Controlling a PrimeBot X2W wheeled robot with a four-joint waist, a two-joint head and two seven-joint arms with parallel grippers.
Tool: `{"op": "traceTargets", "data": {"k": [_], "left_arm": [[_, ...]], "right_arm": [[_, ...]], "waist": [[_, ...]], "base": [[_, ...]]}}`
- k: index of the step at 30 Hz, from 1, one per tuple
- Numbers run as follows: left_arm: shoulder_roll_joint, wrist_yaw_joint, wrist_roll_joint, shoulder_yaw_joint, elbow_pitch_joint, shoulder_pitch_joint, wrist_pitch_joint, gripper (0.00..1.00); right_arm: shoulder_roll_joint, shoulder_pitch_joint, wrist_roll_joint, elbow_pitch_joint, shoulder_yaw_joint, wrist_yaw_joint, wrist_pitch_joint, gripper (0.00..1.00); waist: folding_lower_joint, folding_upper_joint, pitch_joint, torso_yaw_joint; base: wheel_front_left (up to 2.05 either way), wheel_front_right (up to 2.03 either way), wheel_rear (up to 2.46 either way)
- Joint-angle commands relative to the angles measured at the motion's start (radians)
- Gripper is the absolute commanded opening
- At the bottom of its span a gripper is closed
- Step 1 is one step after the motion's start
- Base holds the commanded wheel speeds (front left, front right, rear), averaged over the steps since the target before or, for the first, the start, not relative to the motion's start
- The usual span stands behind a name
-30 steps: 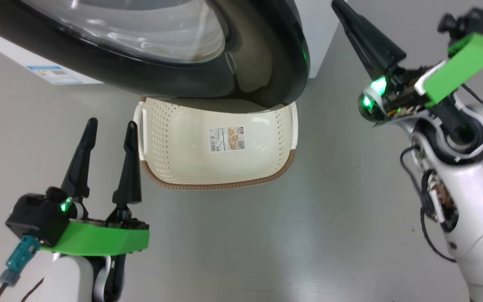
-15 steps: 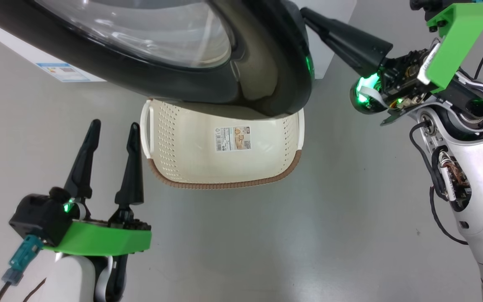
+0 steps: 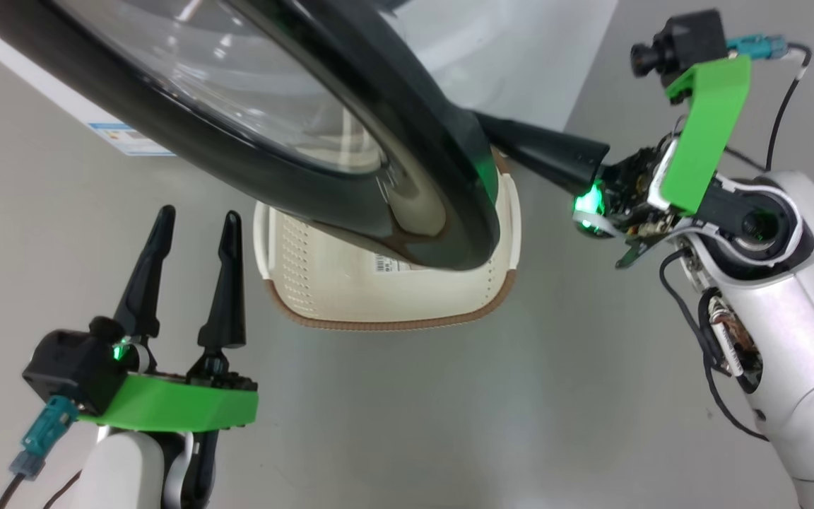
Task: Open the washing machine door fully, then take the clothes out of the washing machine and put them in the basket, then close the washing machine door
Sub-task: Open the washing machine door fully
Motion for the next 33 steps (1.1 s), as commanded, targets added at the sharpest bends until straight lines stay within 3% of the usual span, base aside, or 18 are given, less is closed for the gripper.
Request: {"op": "traceTargets", "data": {"k": [1, 33], "left_arm": [[0.025, -0.004, -0.007, 0.03, -0.022, 0.024, -0.005, 1.0], [0.025, 0.02, -0.026, 0.049, -0.016, 0.155, -0.005, 1.0]], "right_arm": [[0.024, 0.02, -0.016, -0.03, 0.017, 0.007, 0.007, 0.0], [0.109, 0.196, -0.104, 0.037, 0.134, 0.007, 0.096, 0.0]], "waist": [[0.0, 0.0, -0.017, 0.017], [0.0, 0.0, -0.249, 0.207]], "base": [[0.0, 0.0, 0.0], [0.0, 0.0, 0.0]]}}
